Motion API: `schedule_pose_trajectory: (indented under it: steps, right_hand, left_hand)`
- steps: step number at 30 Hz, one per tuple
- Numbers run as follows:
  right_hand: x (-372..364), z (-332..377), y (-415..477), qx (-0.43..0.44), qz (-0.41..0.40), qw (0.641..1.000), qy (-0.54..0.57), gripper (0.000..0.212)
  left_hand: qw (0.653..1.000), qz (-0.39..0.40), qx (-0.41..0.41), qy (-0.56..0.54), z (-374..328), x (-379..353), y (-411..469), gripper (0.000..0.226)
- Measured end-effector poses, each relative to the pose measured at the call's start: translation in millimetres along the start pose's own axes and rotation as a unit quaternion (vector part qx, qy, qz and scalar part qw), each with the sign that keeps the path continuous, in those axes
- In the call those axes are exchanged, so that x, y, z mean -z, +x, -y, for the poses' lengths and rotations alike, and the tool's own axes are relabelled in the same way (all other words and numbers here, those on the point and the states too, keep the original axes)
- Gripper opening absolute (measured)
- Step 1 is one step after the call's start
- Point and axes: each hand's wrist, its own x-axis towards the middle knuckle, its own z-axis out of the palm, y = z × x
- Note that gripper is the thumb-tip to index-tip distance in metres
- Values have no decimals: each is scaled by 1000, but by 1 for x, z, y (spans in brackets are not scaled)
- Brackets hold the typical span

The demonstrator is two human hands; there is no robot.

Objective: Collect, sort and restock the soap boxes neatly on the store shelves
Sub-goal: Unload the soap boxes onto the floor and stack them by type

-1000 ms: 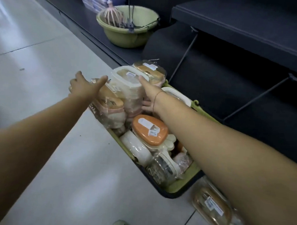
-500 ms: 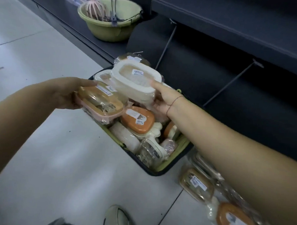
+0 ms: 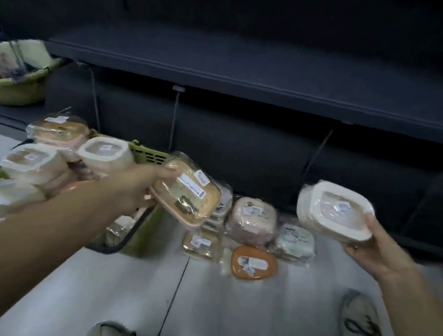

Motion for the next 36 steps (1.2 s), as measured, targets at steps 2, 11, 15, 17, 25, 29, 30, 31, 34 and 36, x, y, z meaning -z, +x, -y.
schedule_pose_trajectory:
  steps: [2,11,15,17,25,29,30,31,34,36]
  right_hand:
    - [37,1,12,28,-71,996,52,61]
    - [140,-36,79,-82,-297,951,15,30]
    - [162,-35,113,-84,-314,946,10,25]
    - [167,-35,125,-88,-312,946,-29,22]
    - [177,-60,169,-92,-303,909,-273,34]
    - [159,-43,166,-85,-388,842,-367,41]
    - [144,-37,160,-34,-401,842,-359,38]
    - [124,-31,151,30,-396,856,-331,32]
    - [53,-24,112,104,-220,938,-248,16]
    - [11,-27,74,10,-64,966,-252,38]
  left_hand:
    - [1000,20,5,-23,2,-41,7,19]
    - [995,67,46,-65,42,-181,36,21]
    - [994,44,72,-63,64,-210,51,45]
    - [994,44,83,-51,70,-217,55,64]
    - [995,31,79,-59,74,-228,59,61]
    - [994,22,66,-83,76,-227,56,54]
    - [994,27,58,-87,76,-227,55,55]
    - [994,30,50,-88,77,-225,53,58]
    - [995,39,37,-82,77,-216,43,56]
    - [995,36,34,-88,76,-207,35,50]
